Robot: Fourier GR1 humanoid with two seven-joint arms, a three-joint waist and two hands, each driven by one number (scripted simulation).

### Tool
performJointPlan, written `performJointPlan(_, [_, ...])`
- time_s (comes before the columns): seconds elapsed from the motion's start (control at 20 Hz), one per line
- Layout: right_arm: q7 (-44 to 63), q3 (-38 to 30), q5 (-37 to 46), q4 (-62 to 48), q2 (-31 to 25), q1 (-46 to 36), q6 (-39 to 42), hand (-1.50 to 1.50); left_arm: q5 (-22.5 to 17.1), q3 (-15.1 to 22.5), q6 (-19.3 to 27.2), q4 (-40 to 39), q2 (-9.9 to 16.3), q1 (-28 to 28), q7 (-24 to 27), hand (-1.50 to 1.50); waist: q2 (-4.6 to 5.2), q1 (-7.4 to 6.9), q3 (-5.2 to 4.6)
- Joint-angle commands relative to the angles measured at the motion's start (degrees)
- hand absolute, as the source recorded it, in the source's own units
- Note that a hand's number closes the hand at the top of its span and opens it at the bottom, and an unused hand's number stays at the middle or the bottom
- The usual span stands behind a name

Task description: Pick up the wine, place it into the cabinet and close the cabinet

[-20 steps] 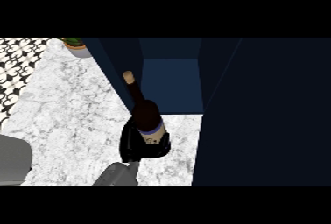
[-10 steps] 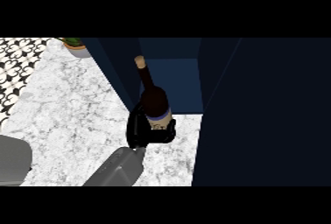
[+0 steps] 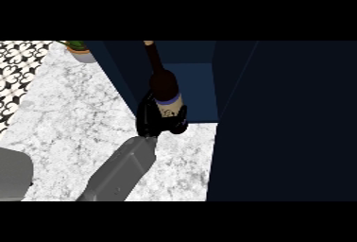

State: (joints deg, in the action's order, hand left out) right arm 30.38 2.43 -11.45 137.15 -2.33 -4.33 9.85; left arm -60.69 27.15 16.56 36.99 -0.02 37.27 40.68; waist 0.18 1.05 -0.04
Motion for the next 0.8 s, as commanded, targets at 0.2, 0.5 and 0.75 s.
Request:
performJointPlan(0.2, [-1.06,-0.51,0.52,0.62,-0.54,1.97,0.60,-1.50,-0.72,-5.05,-0.30,-7.52,0.02,8.35,-0.03,1.50,-0.03,-0.13,0.02])
performJointPlan(0.5, [-2.95,-1.02,0.04,-2.57,-0.68,-0.31,1.29,-1.50,-2.22,-7.64,-2.71,-15.66,0.11,17.39,-3.12,1.50,0.25,0.26,0.01])
performJointPlan(0.75, [-0.61,0.44,-0.38,0.19,0.01,0.54,0.08,-1.50,-3.76,-5.47,0.54,-17.49,0.02,20.55,-3.53,1.50,0.26,1.17,0.01])
